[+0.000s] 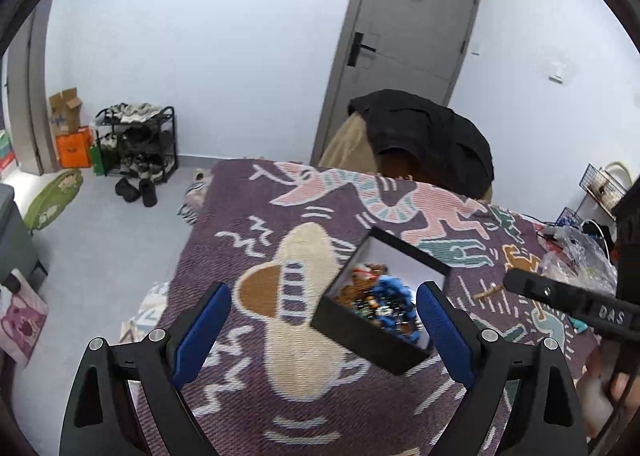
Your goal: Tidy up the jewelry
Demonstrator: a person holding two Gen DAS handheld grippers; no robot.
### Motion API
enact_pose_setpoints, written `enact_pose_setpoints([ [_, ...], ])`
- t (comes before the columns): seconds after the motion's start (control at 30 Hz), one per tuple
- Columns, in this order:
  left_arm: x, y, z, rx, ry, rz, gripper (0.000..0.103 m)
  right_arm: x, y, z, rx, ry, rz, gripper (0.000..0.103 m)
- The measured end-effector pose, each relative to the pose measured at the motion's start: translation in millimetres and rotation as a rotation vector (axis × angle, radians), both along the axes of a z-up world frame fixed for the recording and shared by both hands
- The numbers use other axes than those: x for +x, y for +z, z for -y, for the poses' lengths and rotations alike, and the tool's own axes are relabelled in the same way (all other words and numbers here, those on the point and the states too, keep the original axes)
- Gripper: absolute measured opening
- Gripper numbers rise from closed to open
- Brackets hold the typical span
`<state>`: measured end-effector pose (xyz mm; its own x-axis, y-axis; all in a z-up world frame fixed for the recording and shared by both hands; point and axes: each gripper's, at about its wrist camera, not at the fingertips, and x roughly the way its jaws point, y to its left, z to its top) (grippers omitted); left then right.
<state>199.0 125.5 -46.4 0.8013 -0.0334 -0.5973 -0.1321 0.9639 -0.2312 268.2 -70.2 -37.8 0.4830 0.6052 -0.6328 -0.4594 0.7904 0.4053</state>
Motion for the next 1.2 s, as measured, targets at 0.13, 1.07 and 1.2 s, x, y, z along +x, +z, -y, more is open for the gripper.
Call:
enact_pose_setpoints([
  [0.13,-5.3,-3.4,-14.1,-0.013,0.019,-0.003,0.094,13.1,-2.8,-22.0,-0.002,0.021,-0.019,0.032],
  [1.07,-22.3,23.8,17.7,-0.038,-0.029,0.036,0.103,-33.5,22.9,52.4,0.069,-0.116,0.005,0.103],
  [1.2,-28.1,34.0,33.6,-0.025,-0.055,0.044,0.103,-50.5,36.4,74.3,0.081,-0.157,0.037,0.103],
])
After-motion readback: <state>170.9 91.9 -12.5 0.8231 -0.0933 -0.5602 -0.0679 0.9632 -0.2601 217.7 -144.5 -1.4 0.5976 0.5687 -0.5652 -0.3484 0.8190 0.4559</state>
